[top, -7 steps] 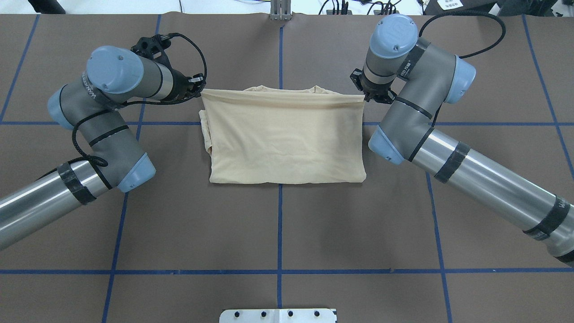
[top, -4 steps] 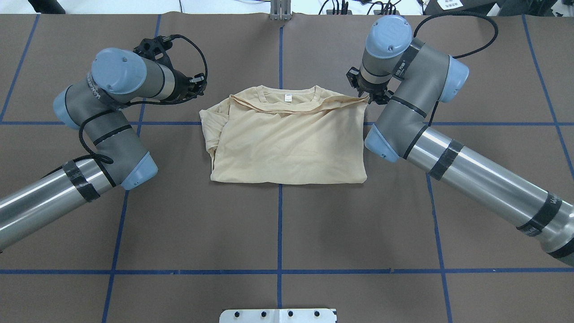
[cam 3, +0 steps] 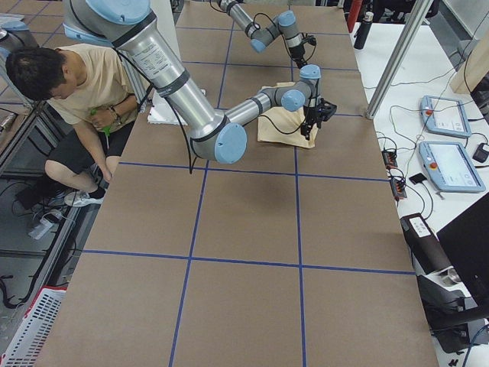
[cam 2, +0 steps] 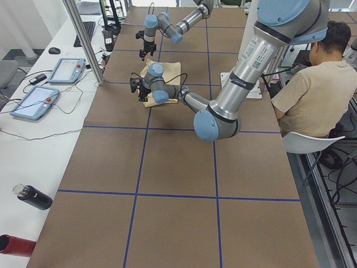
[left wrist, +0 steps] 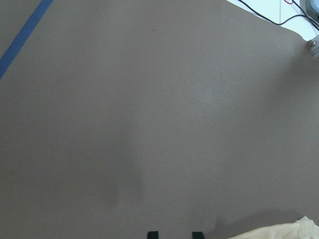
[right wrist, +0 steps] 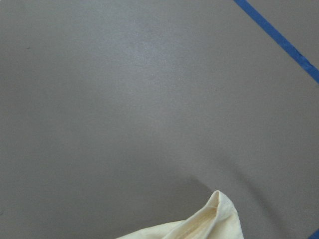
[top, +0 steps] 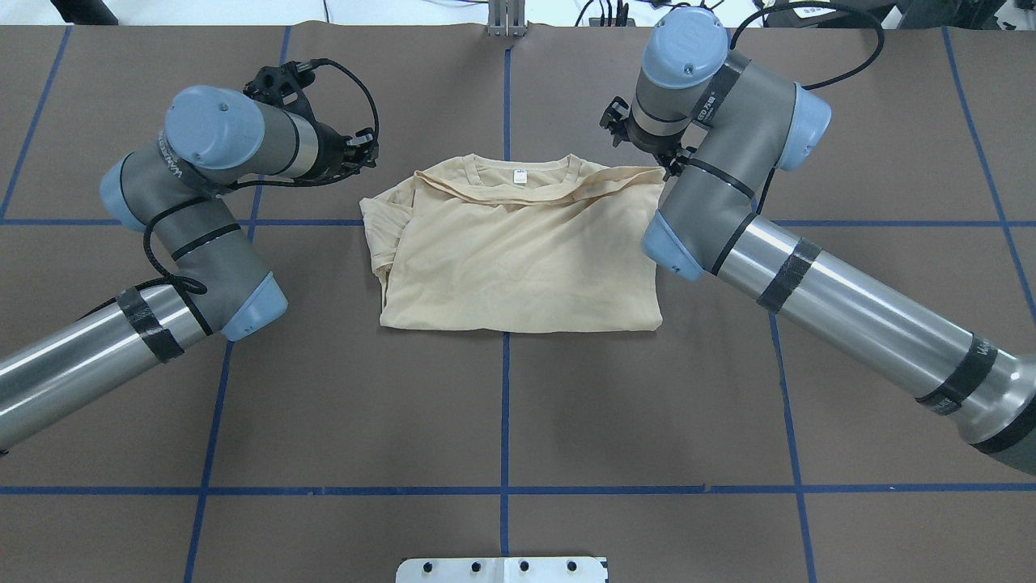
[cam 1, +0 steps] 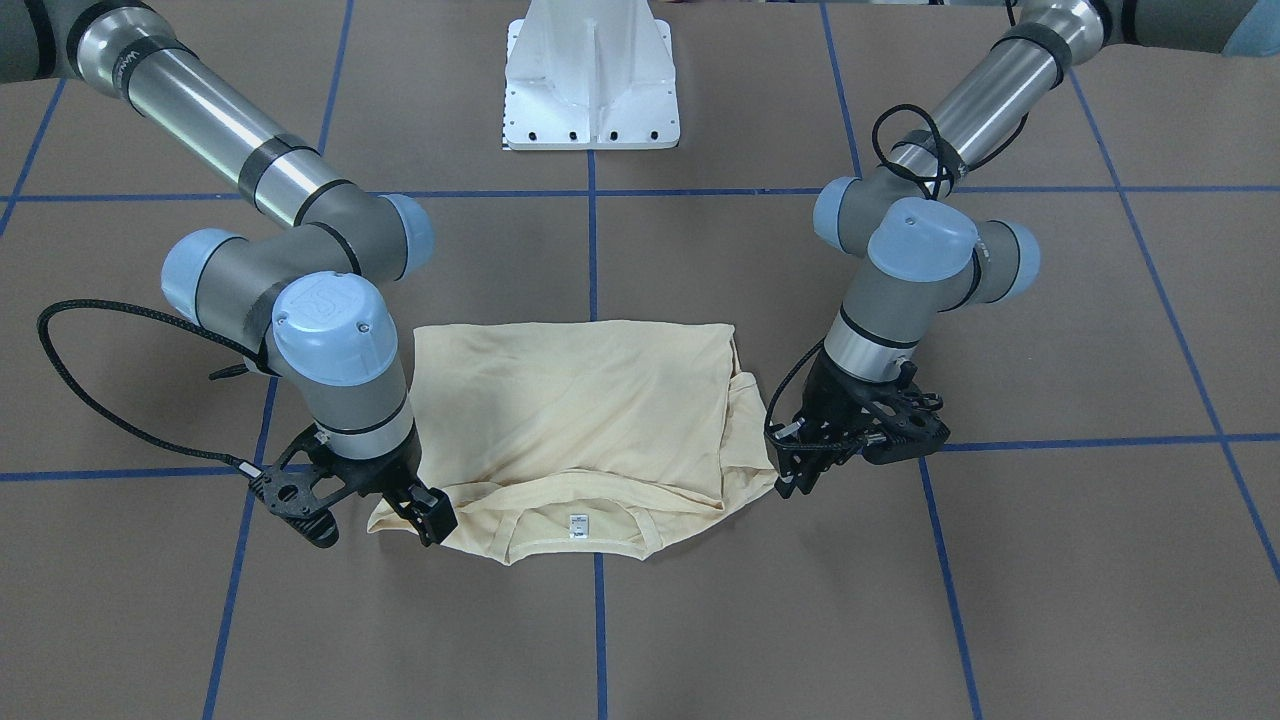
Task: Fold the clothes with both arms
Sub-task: 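Release the folded hem and raise both grippers away from the shirt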
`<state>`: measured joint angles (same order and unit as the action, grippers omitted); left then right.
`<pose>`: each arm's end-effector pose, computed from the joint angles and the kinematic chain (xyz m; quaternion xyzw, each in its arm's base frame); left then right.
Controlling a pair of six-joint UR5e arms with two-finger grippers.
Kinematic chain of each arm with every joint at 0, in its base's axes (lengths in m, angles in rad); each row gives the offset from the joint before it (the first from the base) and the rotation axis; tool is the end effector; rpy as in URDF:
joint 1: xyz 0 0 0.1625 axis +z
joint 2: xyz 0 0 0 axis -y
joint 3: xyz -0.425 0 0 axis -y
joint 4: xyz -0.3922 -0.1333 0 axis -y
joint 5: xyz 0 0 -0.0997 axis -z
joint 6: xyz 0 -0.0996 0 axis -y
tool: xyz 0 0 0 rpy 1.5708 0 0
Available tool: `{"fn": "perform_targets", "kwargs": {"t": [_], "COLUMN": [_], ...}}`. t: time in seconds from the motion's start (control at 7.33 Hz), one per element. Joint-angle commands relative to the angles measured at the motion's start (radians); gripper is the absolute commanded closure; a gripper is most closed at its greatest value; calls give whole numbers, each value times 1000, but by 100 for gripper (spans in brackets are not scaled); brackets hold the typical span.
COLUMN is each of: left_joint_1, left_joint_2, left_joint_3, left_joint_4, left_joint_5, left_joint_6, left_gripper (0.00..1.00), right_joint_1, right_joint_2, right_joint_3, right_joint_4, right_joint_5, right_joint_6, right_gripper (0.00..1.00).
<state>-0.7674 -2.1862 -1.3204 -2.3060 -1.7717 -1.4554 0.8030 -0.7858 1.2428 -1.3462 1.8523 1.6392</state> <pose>0.4567 -0.5981 0.3249 0.1449 0.5068 -0.2220 0.8203 -0.4727 -0.6418 0.3016 -0.0046 -0.3563 0.3513 0.8658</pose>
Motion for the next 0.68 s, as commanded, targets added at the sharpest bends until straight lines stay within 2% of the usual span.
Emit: {"fn": "perform_targets", "kwargs": {"t": [0.0,0.27,0.41,0.55], "left_joint_1": [0,0,0,0], "left_joint_2": [-26,-35,-35,-35], "left_joint_3": [1,1,1,1], "left_joint_4": [2,2,4,10], "left_joint_5": [0,0,0,0], "left_joint_6": [-6,-11,-11,-10], "left_gripper": [65,65,65,65], "right_joint_1": [53,30,-11,-96], "right_joint_2": [-25,-180,-291,-375], "right_joint_3": [82,267,403,467], "right_joint_4": [1,19,28,145], "right_joint_5": [75,96,61,-2], "right_joint_6": [1,46,208,360], "right_gripper": [0,0,0,0]}}
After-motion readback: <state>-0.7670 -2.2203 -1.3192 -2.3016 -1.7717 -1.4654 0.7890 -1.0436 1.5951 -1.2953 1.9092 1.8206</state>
